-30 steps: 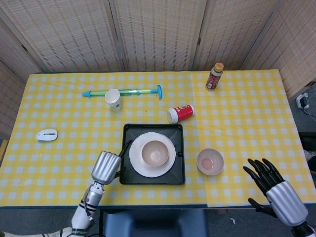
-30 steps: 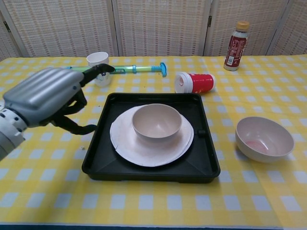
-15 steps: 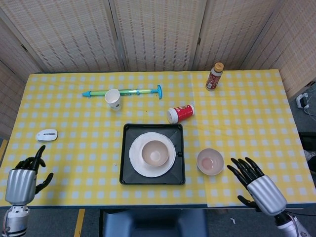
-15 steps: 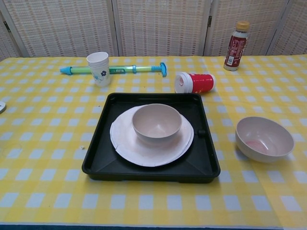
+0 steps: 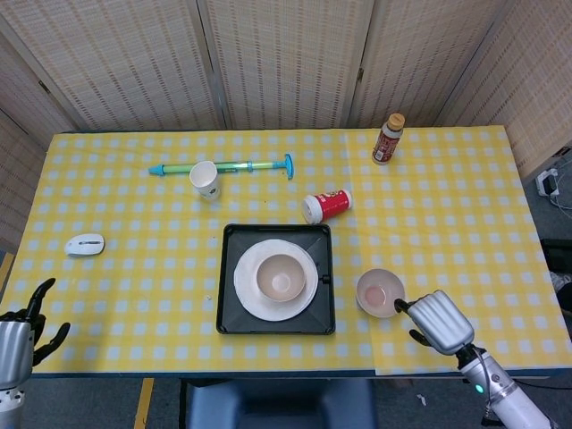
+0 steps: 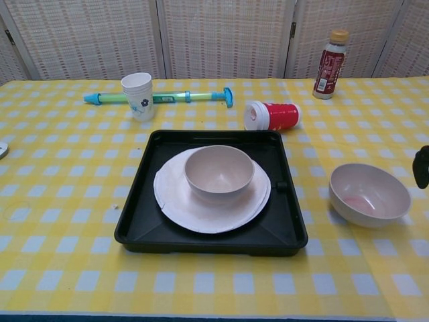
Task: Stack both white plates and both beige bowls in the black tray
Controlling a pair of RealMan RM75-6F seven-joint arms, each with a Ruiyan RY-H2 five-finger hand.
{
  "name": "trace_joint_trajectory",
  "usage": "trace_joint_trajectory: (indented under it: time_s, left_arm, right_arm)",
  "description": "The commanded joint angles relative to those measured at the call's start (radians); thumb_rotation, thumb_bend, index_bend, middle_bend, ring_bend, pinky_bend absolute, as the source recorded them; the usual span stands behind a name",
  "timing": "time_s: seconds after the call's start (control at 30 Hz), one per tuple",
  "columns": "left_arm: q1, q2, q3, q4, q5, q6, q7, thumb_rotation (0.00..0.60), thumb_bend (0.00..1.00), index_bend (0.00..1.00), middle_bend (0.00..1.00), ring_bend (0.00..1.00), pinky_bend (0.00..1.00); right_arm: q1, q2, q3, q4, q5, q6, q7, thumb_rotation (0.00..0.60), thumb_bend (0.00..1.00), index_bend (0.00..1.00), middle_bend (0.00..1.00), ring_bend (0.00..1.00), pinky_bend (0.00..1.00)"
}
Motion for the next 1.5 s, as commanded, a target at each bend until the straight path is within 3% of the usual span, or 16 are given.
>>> trace_joint_trajectory:
  time_s: [0.03,0.33,0.97,1.5]
  left_arm:
    - [0.000,-0.001,-0.012,0.003,-0.007,-0.014,-0.001,0.600,0.24,0.21,1.00,0.82,0.84]
    - [0.003,-0.007,-0.038,0.013,-0.024,-0.048,0.023,0.600,0.24,0.19,0.97,0.73,0.81]
    - [0.001,0.014,-0.057,-0.031,-0.061,-0.144,0.027,0.600,0.24,0.19,0.97,0.73,0.81]
    - [0.011,0.008,-0.062,-0.048,-0.048,-0.147,0.039,0.600,0.21,0.23,0.97,0.73,0.81]
  right_arm:
    - [0.023,-0.018,0.002,-0.001,0.007,-0.029,-0.029,0.600,0.23,0.54,0.89,0.91,1.00]
    - [0.069,-0.039,0.019,0.018,0.077,-0.089,-0.037,0.600,0.23,0.55,0.91,0.92,1.00]
    - [0.135,-0.156,0.013,0.185,0.145,-0.152,0.004,0.600,0.23,0.57,0.91,0.92,1.00]
    - [0.184,-0.194,0.000,0.226,0.197,-0.216,0.014,0.600,0.49,0.64,0.91,0.92,1.00]
